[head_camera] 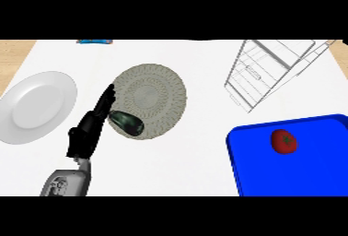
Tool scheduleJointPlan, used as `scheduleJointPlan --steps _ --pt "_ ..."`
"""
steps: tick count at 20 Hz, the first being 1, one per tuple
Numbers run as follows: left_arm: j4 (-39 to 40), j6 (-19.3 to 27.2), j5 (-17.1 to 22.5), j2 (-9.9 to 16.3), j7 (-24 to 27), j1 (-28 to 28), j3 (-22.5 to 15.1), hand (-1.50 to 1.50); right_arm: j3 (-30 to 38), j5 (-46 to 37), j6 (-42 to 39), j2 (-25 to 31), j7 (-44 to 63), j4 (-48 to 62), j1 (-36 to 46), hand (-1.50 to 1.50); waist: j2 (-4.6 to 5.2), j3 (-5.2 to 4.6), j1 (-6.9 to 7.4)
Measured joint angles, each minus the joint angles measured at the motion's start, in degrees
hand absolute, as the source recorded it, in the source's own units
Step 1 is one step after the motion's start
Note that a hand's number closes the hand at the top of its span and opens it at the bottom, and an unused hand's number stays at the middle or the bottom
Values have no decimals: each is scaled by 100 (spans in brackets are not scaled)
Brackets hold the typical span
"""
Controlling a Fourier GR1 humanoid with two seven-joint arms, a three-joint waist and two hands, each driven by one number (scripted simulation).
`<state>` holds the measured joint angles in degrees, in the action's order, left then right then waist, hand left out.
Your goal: Pick the cupcake from the tray and place it in the tiered shelf
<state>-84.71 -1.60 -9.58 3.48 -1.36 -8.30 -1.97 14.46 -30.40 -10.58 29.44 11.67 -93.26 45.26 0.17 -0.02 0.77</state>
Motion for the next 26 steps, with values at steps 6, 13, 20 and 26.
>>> scheduleJointPlan --steps 6,13,20,26 --pt "67 -13 30 -4 -63 -138 58 0 -265 -428 728 -218 -780 916 255 150 1 0 2" --pt "53 -45 41 16 -105 -176 75 0 261 386 1066 -691 -1262 1983 717 150 5 2 21" --pt "162 -26 35 -27 -100 -236 91 0 517 704 1228 -491 -2040 3333 1217 150 6 4 7" --pt "210 4 -8 -59 -61 -270 65 0 352 39 1803 -154 -1813 3974 1353 -150 12 -1 13"
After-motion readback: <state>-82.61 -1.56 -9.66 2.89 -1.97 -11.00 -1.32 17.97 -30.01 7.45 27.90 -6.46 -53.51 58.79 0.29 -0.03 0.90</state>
